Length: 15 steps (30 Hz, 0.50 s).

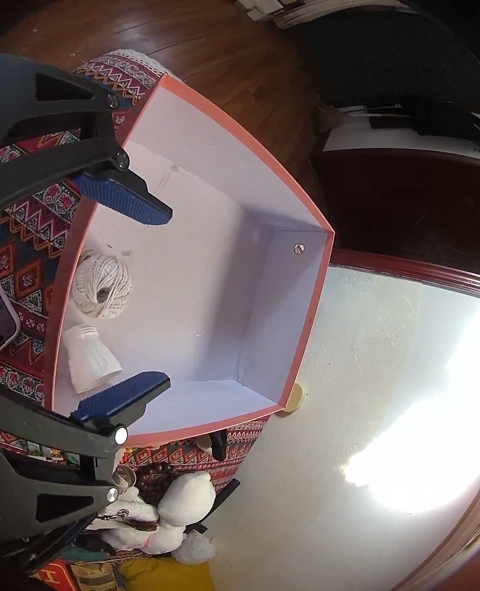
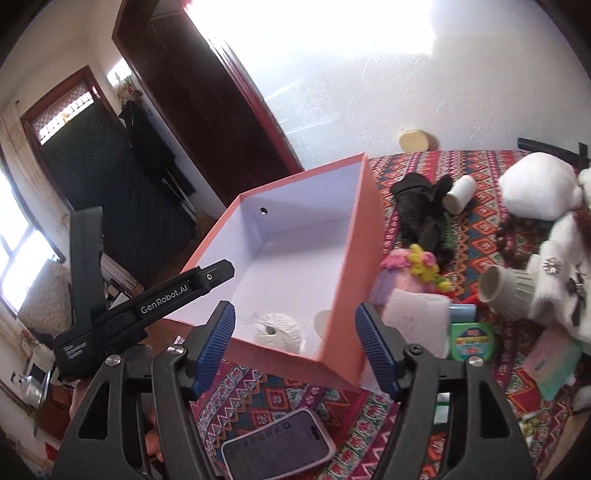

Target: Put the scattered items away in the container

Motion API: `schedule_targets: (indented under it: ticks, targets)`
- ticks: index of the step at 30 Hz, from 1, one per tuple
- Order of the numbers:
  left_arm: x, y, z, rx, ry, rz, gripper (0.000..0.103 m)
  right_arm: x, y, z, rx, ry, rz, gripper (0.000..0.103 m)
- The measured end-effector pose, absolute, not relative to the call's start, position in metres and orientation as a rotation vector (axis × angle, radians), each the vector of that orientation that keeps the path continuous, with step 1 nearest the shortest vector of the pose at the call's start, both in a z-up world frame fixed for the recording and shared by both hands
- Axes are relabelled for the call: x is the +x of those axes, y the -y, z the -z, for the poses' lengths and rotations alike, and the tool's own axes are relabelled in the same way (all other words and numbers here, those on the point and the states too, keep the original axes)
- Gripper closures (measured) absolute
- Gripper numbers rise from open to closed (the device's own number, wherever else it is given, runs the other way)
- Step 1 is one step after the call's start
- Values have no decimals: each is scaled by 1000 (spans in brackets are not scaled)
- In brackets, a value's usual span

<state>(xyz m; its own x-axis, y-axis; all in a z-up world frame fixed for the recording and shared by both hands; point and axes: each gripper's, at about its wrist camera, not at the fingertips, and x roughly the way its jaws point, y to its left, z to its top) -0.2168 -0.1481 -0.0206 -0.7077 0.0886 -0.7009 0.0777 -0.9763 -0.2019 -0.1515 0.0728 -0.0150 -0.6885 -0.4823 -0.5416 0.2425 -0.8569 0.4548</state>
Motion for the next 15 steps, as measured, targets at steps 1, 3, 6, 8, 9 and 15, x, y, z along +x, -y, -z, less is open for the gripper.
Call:
schedule_targets:
  ticks: [1, 3, 6, 8, 9, 15]
  targets:
    - [-216, 144, 21, -1196, 328, -2872, 21, -146, -79, 13, 945, 495, 2529, 36]
    - [-212, 130, 20, -1187, 280, -2857, 21, -132, -100, 11, 941, 499, 2563, 36]
    - [-201, 103, 19, -1156, 196, -2843, 21, -112, -137, 11, 955, 508, 2614, 35]
    - [-192, 82, 19, -1143, 141, -2815, 21, -96, -163, 13, 963, 521, 2655, 35]
    - [-187, 68, 20, -1136, 106, -2801, 21, -86, -183, 15, 969, 536, 2688, 35]
    - [-160, -13, 36, -1141, -98, -2701, 21, -43, -279, 43, 1008, 720, 2873, 35]
